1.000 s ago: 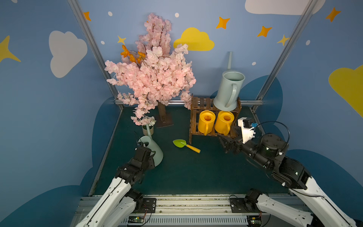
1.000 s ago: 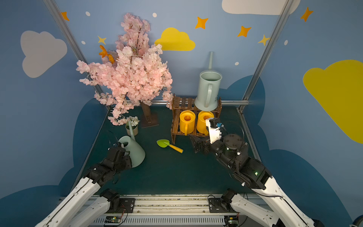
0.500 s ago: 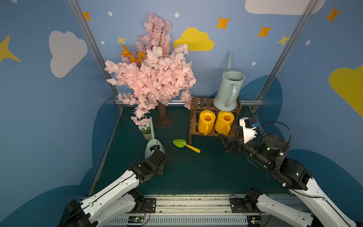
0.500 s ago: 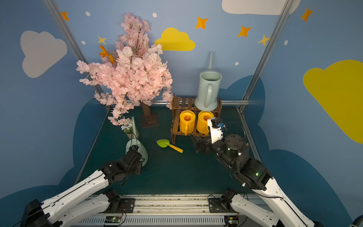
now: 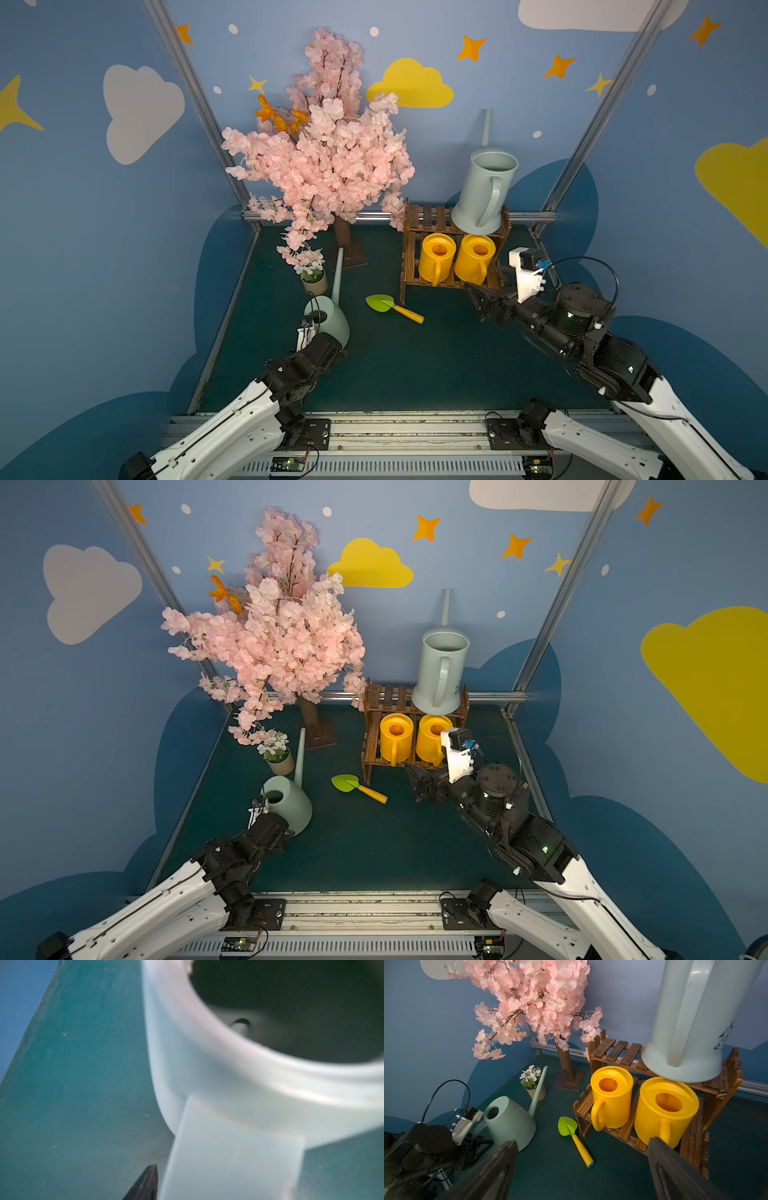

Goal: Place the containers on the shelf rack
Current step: 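Pick up a container from the center of the board.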

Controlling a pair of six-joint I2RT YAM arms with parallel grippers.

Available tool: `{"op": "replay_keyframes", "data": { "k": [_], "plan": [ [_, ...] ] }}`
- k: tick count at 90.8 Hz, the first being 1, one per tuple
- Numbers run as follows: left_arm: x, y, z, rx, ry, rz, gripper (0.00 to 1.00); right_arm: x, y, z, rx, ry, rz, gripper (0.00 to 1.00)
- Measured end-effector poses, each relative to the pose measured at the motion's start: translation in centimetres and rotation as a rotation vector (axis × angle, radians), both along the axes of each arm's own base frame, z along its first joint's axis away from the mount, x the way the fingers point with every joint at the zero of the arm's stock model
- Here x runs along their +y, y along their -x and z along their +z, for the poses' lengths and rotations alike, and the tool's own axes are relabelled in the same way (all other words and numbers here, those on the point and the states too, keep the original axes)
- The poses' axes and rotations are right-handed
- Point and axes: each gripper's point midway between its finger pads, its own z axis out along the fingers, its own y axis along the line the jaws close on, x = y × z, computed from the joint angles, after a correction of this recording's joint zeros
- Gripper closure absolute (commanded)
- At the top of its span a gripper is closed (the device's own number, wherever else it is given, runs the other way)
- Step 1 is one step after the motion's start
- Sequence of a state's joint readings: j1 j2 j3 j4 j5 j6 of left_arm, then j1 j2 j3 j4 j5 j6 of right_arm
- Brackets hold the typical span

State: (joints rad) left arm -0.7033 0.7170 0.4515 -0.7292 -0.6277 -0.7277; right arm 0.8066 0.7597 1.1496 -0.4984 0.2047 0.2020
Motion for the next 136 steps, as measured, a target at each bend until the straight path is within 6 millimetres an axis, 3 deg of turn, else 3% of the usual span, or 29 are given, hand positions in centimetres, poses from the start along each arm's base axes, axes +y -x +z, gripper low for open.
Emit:
{"op": "replay_keyframes", "data": {
  "k": [13,31,49,88,120,136],
  "plan": [
    [-1.0,-1.0,-0.9,0.001,-0.022,-0.042,0.46,0.0,0.1,-0.1,0.003,0.001,0.004,0.02],
    [-2.3,-2.0,-0.4,-0.040,-0.006,-0.108,0.65,-0.7,0.7,0.1,-0.002,-0.008,0.000,0.02],
    [-2.2,-1.8,0.6,-0.095,0.025,-0.126,0.75,-1.1,0.9,0.3,-0.009,-0.015,-0.007,0.02],
    [-3.0,-1.3,1.2,-0.046,0.020,-0.198,0.91,-1.3,0.9,0.0,0.007,-0.024,-0.022,0.02],
    [-4.9,-0.1,2.5,0.024,0.038,-0.348,0.94,-1.7,1.0,0.1,0.003,-0.029,-0.029,0.02],
    [-6.0,0.2,4.5,0.012,0.068,-0.426,0.96,-1.7,1.0,0.1,0.004,-0.029,-0.031,0.02]
  ]
}}
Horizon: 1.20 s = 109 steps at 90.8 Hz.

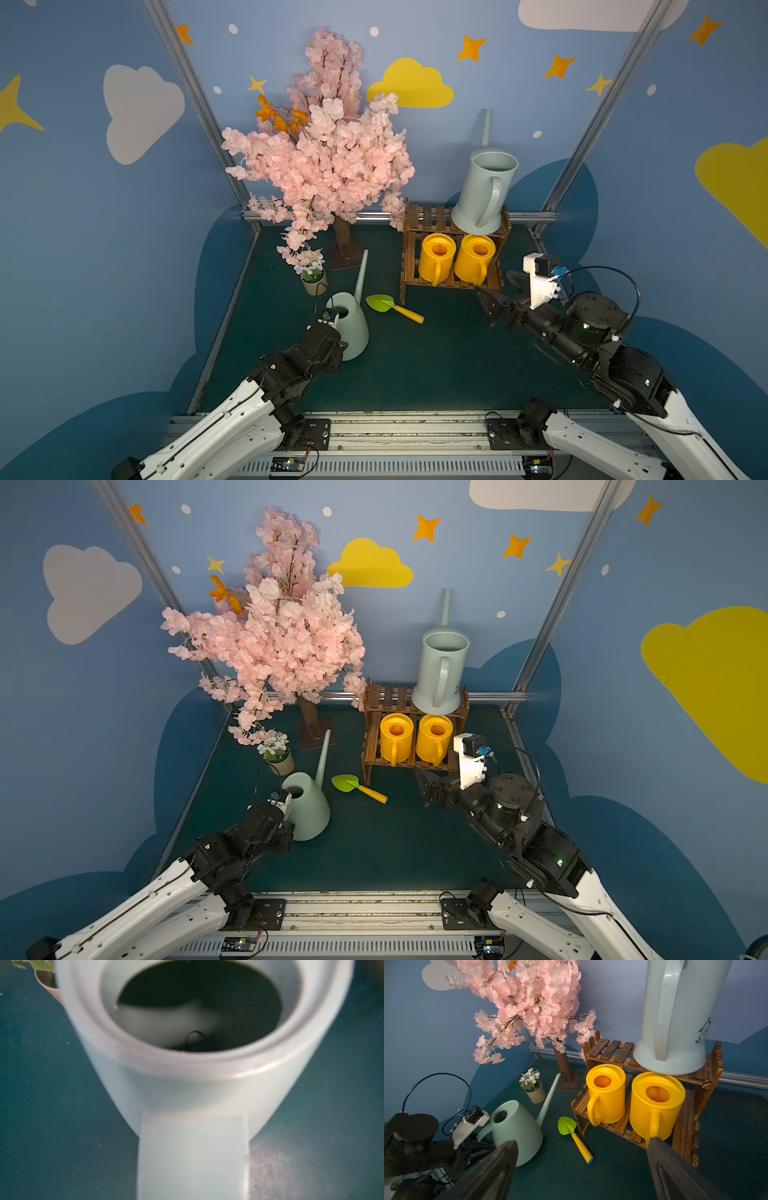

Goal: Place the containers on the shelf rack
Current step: 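Pick up a container from the center of the board, then place the container on the shelf.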

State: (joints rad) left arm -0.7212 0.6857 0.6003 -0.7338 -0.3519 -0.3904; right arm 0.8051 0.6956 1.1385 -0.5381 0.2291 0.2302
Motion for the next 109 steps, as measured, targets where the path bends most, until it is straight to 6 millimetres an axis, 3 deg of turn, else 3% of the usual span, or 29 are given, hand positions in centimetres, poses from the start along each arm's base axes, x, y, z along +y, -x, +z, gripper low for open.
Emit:
{"op": "replay_keyframes", "data": {
  "k": [25,55,78,109],
  "plan": [
    [-1.9,0.5,3.2,0.028,0.078,-0.076,0.96,-0.4,0.0,0.0,-0.001,0.004,-0.016,0.02],
    [-3.8,1.5,10.7,-0.015,0.175,-0.200,0.96,-1.2,0.2,-0.3,0.003,0.017,-0.039,0.02],
    [-4.2,2.2,14.4,0.018,0.172,-0.249,0.97,-1.7,0.4,-0.5,0.012,0.034,-0.053,0.02],
    [-6.7,-0.1,19.8,0.029,0.187,-0.239,0.97,-3.1,0.5,0.6,0.004,0.041,-0.105,0.02]
  ]
}}
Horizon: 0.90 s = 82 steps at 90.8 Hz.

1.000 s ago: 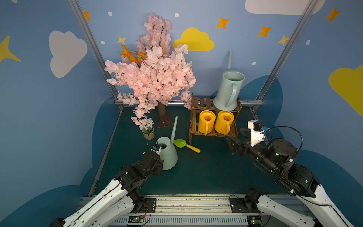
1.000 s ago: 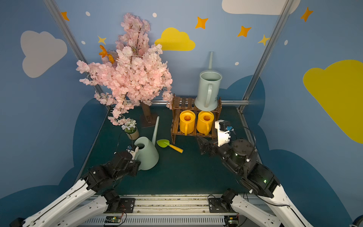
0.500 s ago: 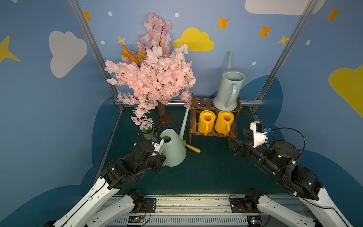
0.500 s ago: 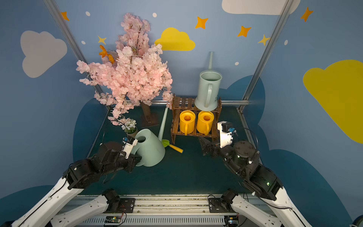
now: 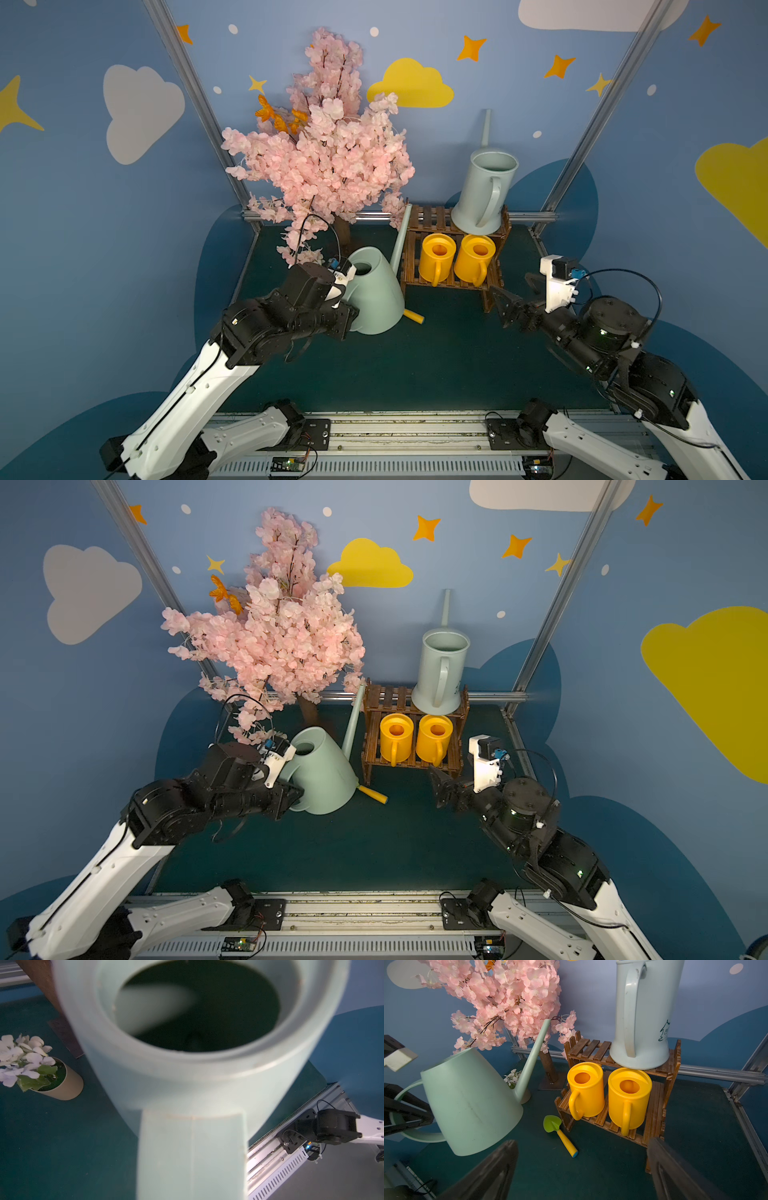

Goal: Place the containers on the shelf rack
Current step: 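Place the container on the shelf.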

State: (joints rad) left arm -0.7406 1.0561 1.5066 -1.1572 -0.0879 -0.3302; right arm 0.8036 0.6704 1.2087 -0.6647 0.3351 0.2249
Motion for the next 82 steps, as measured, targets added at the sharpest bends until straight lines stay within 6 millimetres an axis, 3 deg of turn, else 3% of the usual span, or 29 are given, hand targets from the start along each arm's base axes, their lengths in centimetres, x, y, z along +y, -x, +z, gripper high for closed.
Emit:
{"op": "replay_keyframes", "data": {
  "k": [20,43,66,82],
  "plan": [
    [-3.7,-1.6,2.4,-0.003,-0.058,-0.039,0.97,-0.8,-0.2,-0.5,0.022,0.030,-0.041,0.02],
    [-7.7,-5.3,5.6,-0.064,-0.079,-0.027,0.98,-1.2,-0.4,-0.9,0.045,0.051,-0.072,0.02],
    [-10.8,-9.0,6.4,-0.119,-0.129,-0.034,0.98,-1.3,-0.4,-1.6,0.073,0.057,-0.078,0.02],
    [-11.5,-10.4,6.7,-0.146,-0.143,-0.007,0.98,-1.5,-0.3,-1.5,0.074,0.049,-0.081,0.02]
  ]
}}
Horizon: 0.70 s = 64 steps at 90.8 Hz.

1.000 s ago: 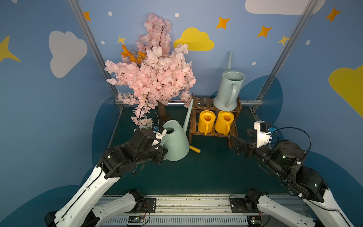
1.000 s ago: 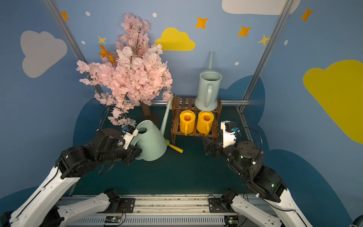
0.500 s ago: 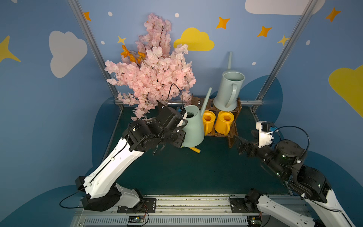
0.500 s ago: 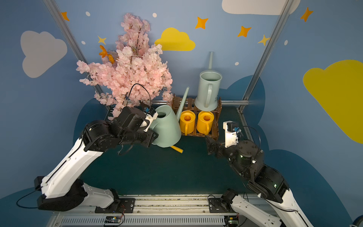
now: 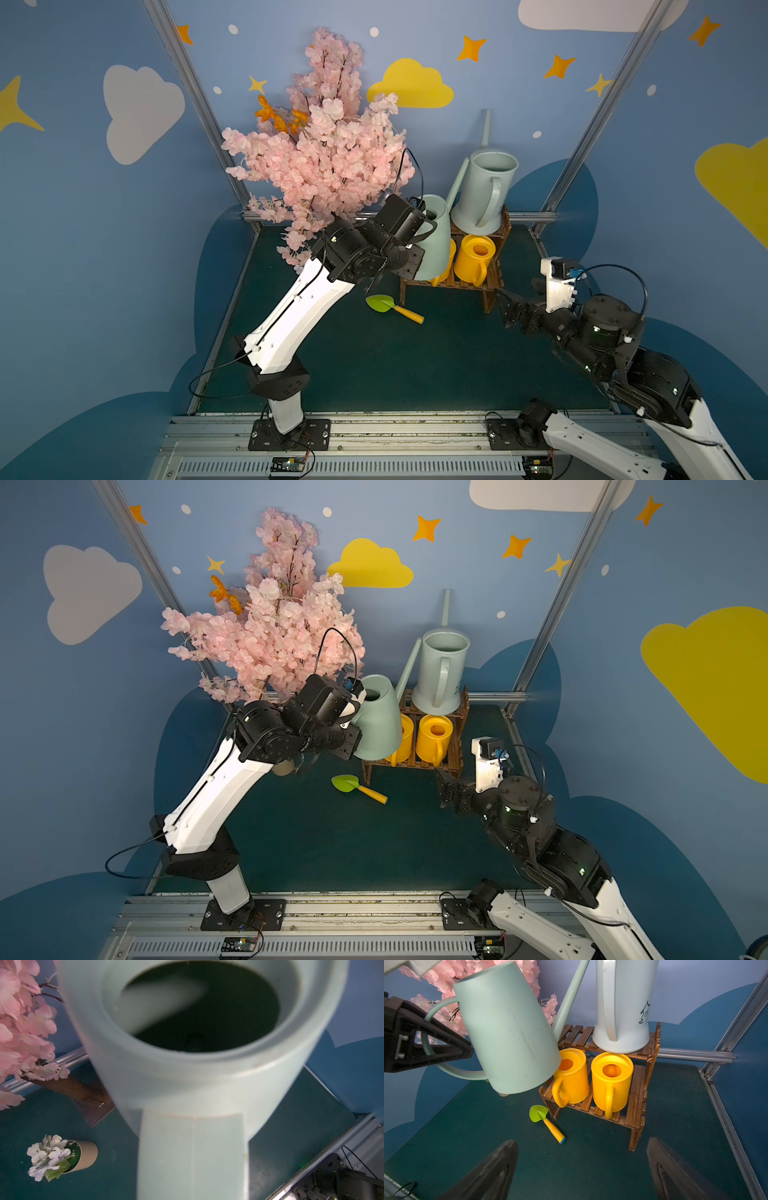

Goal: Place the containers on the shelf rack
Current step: 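Place the container on the shelf.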

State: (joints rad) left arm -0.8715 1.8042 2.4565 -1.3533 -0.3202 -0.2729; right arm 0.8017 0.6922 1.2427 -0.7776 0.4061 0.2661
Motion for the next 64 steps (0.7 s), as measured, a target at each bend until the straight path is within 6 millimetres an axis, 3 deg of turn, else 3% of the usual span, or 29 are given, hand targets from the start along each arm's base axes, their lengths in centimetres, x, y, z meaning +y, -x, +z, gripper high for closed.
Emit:
{"op": "replay_keyframes", "data": {
  "k": [19,64],
  "plan": [
    [-0.1,-1.3,0.8,-0.040,0.013,0.058,0.98,-0.1,0.0,0.0,-0.001,-0.001,-0.002,0.02],
    [-1.8,-5.3,-0.4,-0.082,0.012,0.182,0.98,-0.1,0.0,0.0,0.002,-0.006,-0.004,0.02]
  ]
}}
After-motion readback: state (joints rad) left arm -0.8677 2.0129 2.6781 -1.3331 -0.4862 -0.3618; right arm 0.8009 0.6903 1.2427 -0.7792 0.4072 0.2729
